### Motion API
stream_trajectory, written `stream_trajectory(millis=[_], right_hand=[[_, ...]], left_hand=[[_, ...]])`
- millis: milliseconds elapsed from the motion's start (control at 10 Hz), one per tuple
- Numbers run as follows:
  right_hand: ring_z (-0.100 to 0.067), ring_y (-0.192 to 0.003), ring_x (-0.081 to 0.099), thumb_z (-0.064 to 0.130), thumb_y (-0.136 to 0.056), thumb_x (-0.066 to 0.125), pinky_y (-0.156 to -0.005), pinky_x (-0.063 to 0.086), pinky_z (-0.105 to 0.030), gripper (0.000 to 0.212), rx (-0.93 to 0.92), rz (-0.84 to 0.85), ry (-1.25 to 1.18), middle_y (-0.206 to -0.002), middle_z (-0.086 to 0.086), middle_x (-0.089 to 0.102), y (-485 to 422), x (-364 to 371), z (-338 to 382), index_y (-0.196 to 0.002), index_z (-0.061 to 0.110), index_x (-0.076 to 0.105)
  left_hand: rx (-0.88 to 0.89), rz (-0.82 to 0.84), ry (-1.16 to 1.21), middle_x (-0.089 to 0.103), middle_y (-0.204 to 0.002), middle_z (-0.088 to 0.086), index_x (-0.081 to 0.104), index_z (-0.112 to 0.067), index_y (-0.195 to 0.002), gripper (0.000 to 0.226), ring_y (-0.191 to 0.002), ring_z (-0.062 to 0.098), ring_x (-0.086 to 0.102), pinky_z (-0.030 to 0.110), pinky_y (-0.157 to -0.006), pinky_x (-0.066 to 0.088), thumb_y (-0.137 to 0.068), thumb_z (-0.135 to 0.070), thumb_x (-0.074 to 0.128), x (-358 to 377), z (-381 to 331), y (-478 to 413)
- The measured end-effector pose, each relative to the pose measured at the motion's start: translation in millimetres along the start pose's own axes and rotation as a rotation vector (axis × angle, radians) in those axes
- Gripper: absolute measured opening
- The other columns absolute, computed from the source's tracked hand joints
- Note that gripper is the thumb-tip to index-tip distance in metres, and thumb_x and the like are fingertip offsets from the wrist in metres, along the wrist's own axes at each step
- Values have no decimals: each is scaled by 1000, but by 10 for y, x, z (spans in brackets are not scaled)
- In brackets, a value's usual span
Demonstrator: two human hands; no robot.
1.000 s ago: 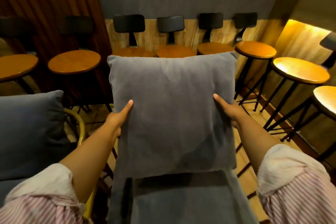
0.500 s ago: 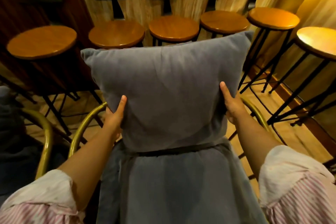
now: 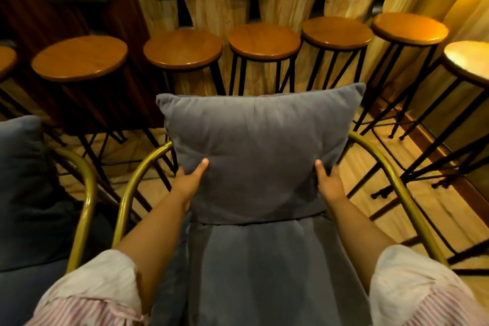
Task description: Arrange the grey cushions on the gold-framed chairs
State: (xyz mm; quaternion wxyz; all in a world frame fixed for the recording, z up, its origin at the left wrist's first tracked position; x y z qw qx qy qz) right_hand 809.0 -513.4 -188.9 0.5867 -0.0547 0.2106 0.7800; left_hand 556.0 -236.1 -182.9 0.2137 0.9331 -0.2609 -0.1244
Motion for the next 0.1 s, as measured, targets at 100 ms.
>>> stream_trajectory(millis=[100], right_hand=[[-35,-139,36,45,-93,47,-114,29,-39,68,-35,97,143,-151,-20,38,366,159,190,-145,4,33]], left_hand=[[-14,22,-54,45,-147,6,32,-17,-147,66,-132,32,46,39,-99,41,-90,-42,55,-67,-33,373]])
Point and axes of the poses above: each hand's wrist, its own y-axis away from the middle knuckle, its own x-axis out of the palm, z = x × y, the point moved 9 cm from there along -y, towards the middle knuckle
